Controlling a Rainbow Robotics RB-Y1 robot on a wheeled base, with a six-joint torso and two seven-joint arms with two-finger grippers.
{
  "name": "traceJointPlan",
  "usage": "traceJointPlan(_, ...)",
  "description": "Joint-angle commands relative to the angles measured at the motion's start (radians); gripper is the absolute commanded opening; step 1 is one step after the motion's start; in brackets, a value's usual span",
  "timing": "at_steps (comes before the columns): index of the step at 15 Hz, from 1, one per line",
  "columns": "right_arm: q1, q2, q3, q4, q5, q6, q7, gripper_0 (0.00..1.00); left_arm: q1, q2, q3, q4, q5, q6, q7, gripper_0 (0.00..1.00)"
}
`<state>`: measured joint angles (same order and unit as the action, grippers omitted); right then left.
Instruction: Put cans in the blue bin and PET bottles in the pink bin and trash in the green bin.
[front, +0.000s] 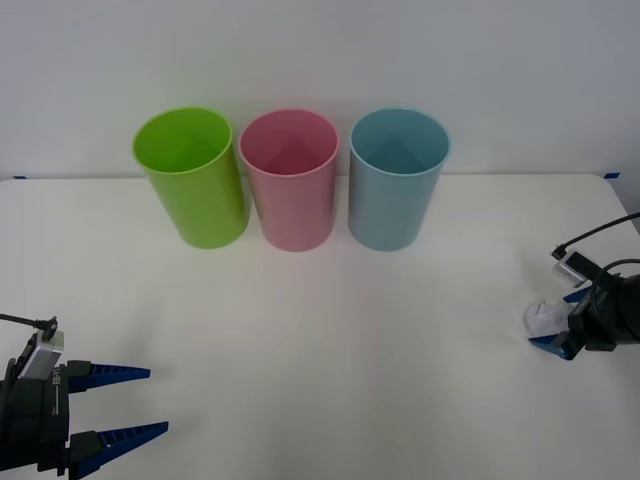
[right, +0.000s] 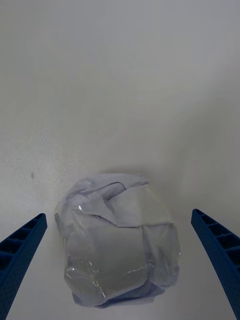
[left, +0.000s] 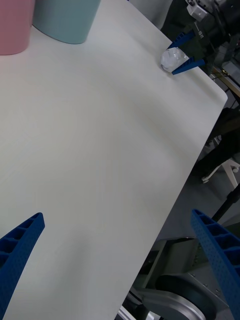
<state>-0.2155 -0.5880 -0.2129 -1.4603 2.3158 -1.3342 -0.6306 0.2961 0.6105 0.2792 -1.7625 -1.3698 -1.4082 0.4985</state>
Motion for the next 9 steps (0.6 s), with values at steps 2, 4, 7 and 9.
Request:
traceJointPlan(2, -0.013, 0.004, 0.003, 0.028, 0.002, 0.001, 0.008, 1.0, 0.0, 0.0, 0.0, 0.0, 0.0, 0.0, 0.0, 1.0)
traceJointPlan(4, -0.013, 0.004, 0.003, 0.028, 0.002, 0.001, 0.009, 1.0, 0.0, 0.0, 0.0, 0.0, 0.0, 0.0, 0.0, 1.0)
traceJointPlan(7, -0.016, 0.004, 0.009, 0.028, 0.007, 0.003, 0.011, 0.35, 0.0, 0.0, 0.0, 0.0, 0.0, 0.0, 0.0, 1.0)
traceJointPlan(9, -0.015, 0.004, 0.027, 0.029, 0.016, 0.018, -0.001, 0.0, 0.0, 0.0, 0.0, 0.0, 0.0, 0.0, 0.0, 1.0)
